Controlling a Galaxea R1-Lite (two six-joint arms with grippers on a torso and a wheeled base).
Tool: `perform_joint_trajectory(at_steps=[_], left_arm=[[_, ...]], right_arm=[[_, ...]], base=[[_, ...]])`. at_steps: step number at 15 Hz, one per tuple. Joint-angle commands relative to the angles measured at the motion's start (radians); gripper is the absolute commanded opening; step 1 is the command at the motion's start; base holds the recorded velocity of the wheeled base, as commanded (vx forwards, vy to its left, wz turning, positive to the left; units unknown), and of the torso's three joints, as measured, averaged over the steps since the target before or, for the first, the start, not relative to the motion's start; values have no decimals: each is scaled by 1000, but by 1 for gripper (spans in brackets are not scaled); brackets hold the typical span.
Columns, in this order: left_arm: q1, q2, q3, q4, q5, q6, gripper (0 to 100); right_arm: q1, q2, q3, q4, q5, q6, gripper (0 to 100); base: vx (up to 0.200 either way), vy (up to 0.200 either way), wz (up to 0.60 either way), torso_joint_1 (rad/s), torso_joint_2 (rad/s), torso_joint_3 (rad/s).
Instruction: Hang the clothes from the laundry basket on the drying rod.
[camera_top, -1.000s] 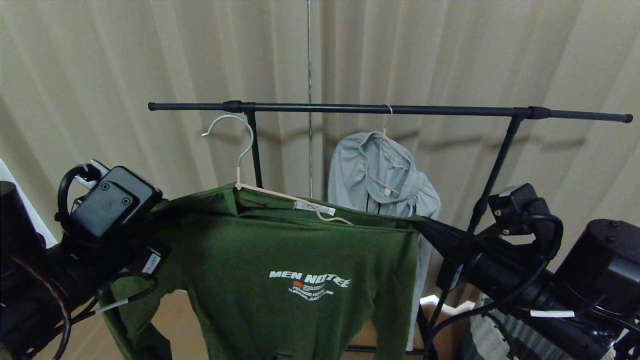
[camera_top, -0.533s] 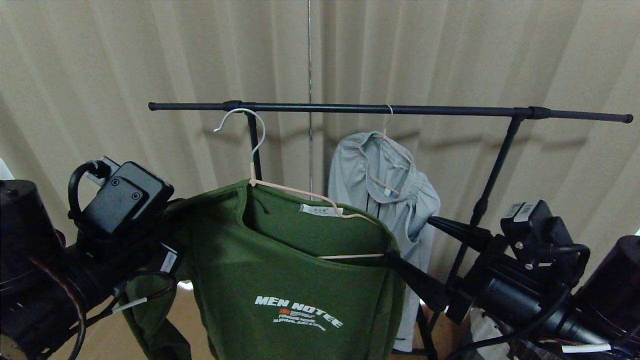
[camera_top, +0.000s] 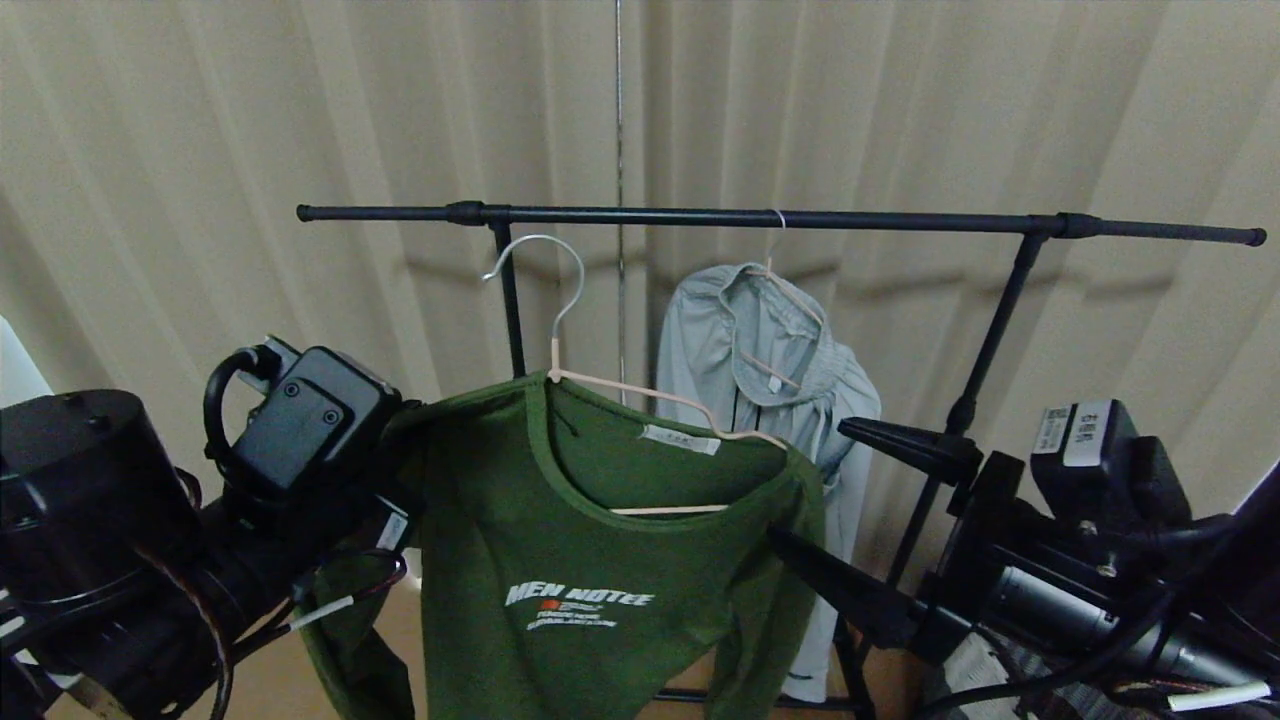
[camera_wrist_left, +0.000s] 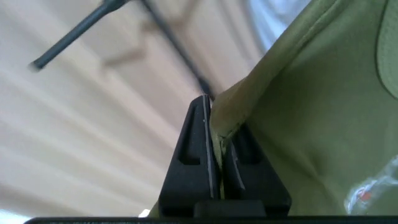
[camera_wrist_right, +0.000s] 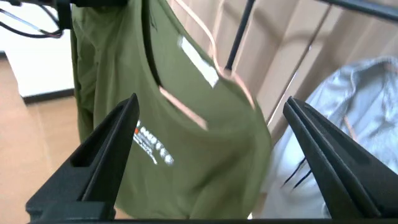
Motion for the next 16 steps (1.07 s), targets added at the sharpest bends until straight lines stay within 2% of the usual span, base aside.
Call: perform_joint_trajectory(at_steps=[1,4,7,12,14,16], left_arm=[[-41,15,15,-5,1,2,0],[-84,18,15,-6,1,7,0],[-91,15,17,-10,-1,7,0],[-116,15,49,-74,-9,10,0],[-124,13,58,-80,-45,11,0],[-125,15,60,-80,-48,19,0]], right_arm=[[0,48,-72,45,3,-37,100],[0,80,-181,205,3,-141,100],[0,83,-247,291,3,-163,100],[5,101,-259,332,3,-189,100],[19,106,-258,334,3,-189,100],[36,114,-256,332,3,-189,100]], base=[[0,0,0,0,0,0],[0,0,0,0,0,0],[0,0,0,0,0,0],[0,0,0,0,0,0],[0,0,0,0,0,0],[0,0,0,0,0,0]])
